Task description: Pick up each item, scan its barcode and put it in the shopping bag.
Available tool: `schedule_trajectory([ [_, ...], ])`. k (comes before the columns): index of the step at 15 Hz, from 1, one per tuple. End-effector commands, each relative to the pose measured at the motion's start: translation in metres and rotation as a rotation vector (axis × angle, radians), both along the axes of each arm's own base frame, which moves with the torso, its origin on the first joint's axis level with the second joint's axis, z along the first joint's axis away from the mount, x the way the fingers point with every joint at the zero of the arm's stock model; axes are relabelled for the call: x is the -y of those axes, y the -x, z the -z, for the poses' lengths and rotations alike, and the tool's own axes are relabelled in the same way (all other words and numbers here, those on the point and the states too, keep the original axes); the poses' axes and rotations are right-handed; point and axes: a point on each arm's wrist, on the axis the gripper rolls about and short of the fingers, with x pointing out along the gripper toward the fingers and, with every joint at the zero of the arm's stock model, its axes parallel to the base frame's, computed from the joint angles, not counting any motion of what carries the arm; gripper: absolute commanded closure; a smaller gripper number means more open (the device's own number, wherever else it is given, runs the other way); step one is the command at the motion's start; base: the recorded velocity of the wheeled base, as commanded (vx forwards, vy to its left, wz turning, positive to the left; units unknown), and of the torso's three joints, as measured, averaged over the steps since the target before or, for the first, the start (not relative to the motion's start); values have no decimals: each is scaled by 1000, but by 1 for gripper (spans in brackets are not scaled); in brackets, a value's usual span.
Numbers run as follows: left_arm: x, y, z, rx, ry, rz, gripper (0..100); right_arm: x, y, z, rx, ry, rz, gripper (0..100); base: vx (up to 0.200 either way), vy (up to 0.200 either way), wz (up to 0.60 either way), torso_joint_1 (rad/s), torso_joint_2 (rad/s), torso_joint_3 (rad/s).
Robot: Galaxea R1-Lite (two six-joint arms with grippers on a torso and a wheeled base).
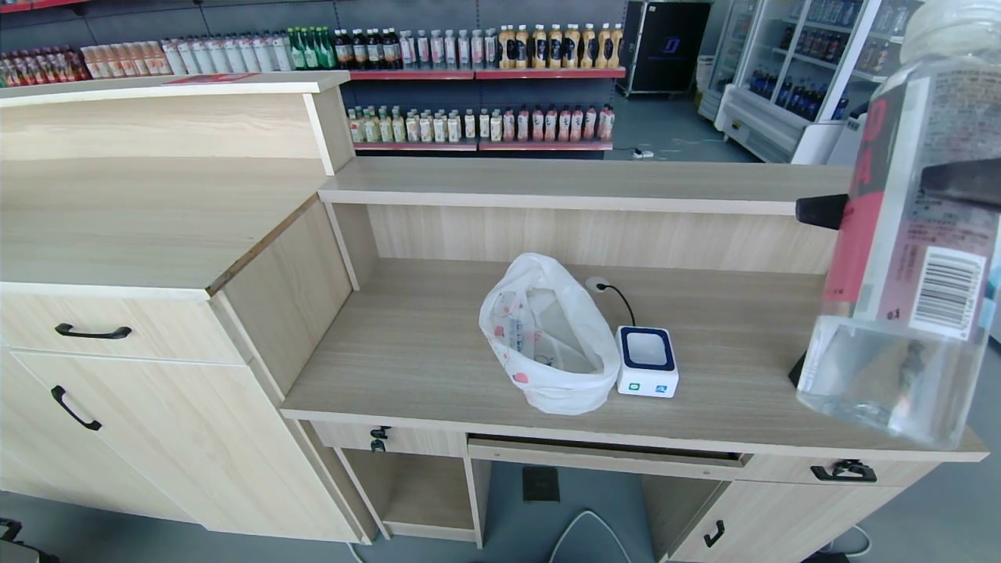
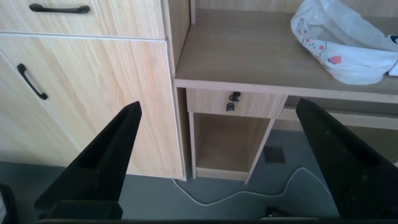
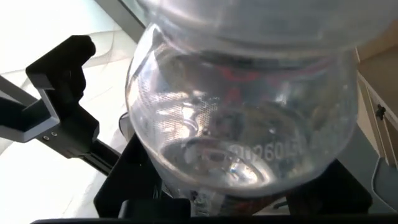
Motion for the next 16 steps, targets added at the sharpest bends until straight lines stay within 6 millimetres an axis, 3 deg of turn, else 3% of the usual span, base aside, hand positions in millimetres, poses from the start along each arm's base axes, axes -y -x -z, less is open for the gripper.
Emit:
schedule_trajectory([
  [1, 0, 0, 0, -1, 0, 0, 0, -2, 2, 3, -9, 2, -12, 100, 0, 0, 0, 0, 0, 0],
  [7, 0, 0, 0, -1, 0, 0, 0, -9, 13, 22, -12, 10, -55, 100, 0, 0, 0, 0, 0, 0],
  [11, 0, 0, 0, -1, 0, 0, 0, -15, 8, 39, 44, 14, -65, 100, 0, 0, 0, 0, 0, 0],
  [16, 0, 0, 0, -1, 0, 0, 0, -20, 6, 45, 32, 17, -82, 100, 0, 0, 0, 0, 0, 0],
])
